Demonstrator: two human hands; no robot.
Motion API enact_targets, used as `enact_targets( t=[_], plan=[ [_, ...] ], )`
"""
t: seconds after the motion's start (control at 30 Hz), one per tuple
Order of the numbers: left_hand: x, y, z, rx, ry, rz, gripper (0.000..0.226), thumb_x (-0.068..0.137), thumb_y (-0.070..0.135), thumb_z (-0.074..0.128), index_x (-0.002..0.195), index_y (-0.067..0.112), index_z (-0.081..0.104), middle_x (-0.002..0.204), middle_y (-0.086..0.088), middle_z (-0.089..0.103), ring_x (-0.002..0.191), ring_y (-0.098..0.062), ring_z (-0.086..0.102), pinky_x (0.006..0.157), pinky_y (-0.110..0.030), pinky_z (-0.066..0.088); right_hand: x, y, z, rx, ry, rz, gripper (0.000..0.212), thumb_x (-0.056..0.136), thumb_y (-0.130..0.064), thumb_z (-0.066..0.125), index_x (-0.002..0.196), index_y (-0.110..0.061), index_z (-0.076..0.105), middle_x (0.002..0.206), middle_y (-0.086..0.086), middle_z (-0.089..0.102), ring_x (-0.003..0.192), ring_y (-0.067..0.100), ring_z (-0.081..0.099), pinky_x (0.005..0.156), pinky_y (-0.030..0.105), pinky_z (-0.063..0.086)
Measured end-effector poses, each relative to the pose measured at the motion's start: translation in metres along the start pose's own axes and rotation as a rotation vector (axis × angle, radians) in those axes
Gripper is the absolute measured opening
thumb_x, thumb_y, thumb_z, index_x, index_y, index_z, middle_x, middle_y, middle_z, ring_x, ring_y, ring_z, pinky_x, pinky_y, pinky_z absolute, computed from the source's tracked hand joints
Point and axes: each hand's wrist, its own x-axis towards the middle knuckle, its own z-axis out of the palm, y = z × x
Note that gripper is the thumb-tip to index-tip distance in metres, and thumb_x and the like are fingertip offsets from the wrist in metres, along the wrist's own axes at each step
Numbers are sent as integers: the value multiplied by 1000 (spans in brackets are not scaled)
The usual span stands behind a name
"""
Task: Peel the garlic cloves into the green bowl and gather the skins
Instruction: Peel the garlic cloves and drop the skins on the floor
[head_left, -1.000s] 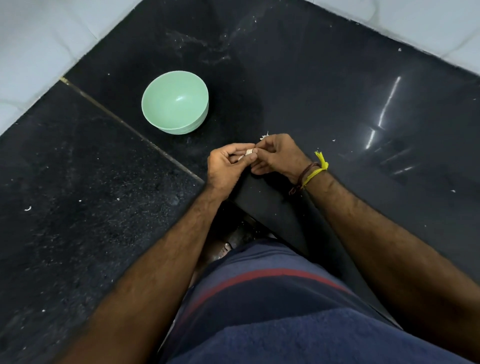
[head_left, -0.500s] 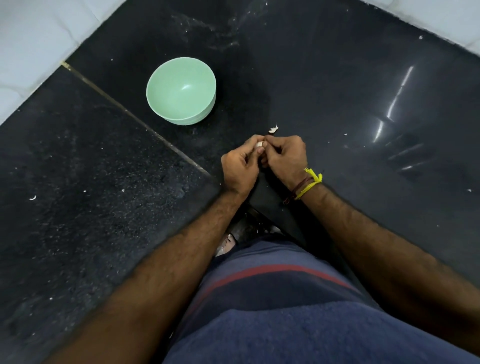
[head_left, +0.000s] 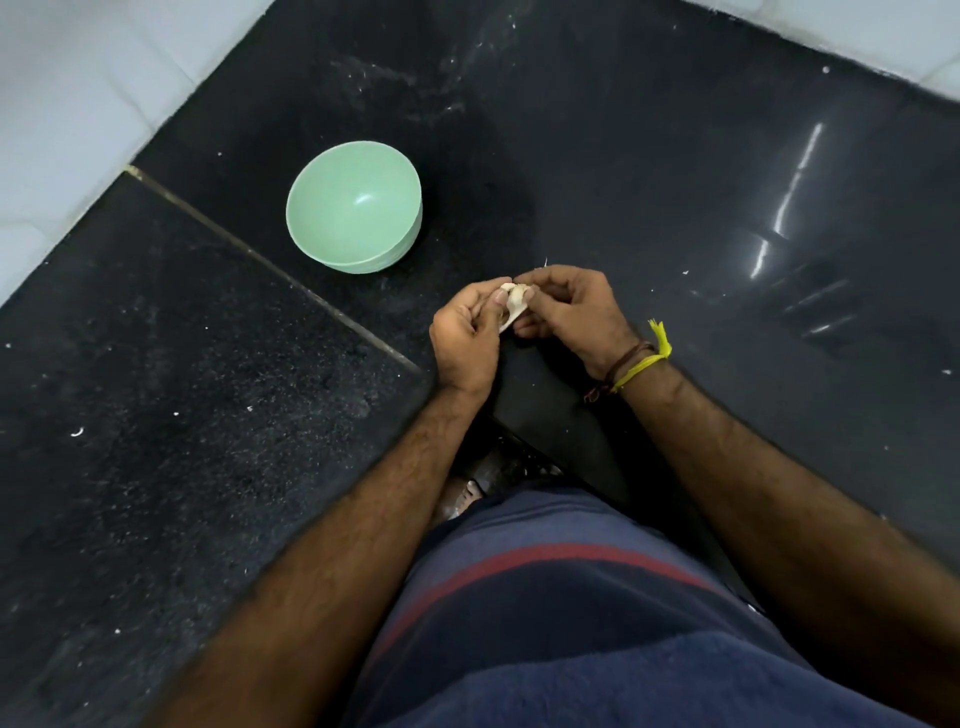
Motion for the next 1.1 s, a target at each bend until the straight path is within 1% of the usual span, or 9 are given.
enact_targets(
  t=[0.23, 0.3, 0.4, 0.5, 0.67, 0.8, 0.9, 1.03, 1.1],
  plan=[
    [0, 12, 10, -150, -33, -66, 13, 98, 9, 63, 95, 13, 75, 86, -6, 77, 79, -14, 70, 74, -29, 56, -6, 2, -1, -25, 125, -80, 13, 87, -4, 71, 100, -4, 71, 89, 14, 74, 72, 26, 74, 75, 45, 62],
    [1, 11, 10, -138, -46, -78, 12, 97, 13, 65, 94, 17, 76, 88, -8, 77, 81, -18, 71, 76, -35, 58, -5, 6, -2, -99, 175, -97, 15, 85, -7, 73, 100, -9, 72, 93, 9, 74, 71, 25, 75, 73, 48, 62],
    [2, 9, 10, -35, -53, -55, 11, 94, 19, 66, 91, 21, 77, 86, -7, 77, 80, -18, 71, 78, -40, 59, -3, 5, -4, -294, 232, -201, 18, 84, -14, 75, 101, -18, 74, 90, 4, 72, 71, 18, 73, 70, 40, 62],
    [5, 9, 10, 63, -69, -6, 12, 96, 16, 66, 92, 15, 77, 80, 0, 76, 74, -8, 68, 69, -30, 55, -1, 1, -6, -382, 234, -263, 13, 83, -18, 78, 96, -18, 78, 86, -5, 73, 77, 8, 70, 73, 34, 61],
    [8, 16, 8, 123, -73, 22, 12, 96, 15, 67, 93, 11, 78, 77, -2, 75, 68, -5, 65, 64, -22, 53, 6, -1, -10, -249, 196, -211, 12, 81, -14, 79, 93, -11, 78, 86, 1, 76, 85, 14, 73, 83, 43, 60],
    [17, 25, 3, 22, -120, -4, 13, 90, 10, 74, 102, 5, 76, 85, -7, 77, 73, -12, 70, 72, -29, 59, 8, -5, -11, -202, 192, -223, 13, 84, -8, 74, 96, -9, 78, 88, 4, 77, 85, 19, 74, 82, 46, 60],
    [21, 37, 0, -3, -181, 17, 16, 88, 3, 75, 104, 3, 74, 83, -5, 76, 69, -10, 71, 70, -23, 58, 9, -14, -13, -220, 167, -262, 14, 84, -7, 74, 98, -8, 78, 89, 4, 77, 85, 18, 74, 81, 43, 61],
    [25, 50, 1, -43, -258, 10, 11, 87, 0, 75, 97, -3, 74, 77, -8, 76, 66, -12, 73, 64, -20, 57, 6, -25, -18, -104, 185, -258, 15, 81, -1, 78, 96, 2, 75, 84, 12, 75, 75, 15, 72, 71, 29, 60],
    [26, 51, 3, -60, -261, -9, 9, 89, -1, 73, 97, -4, 73, 76, -9, 75, 65, -12, 72, 62, -19, 57, 6, -28, -22, -73, 154, -244, 13, 81, 0, 77, 93, 3, 74, 82, 15, 74, 72, 17, 71, 70, 31, 60]
  ],
)
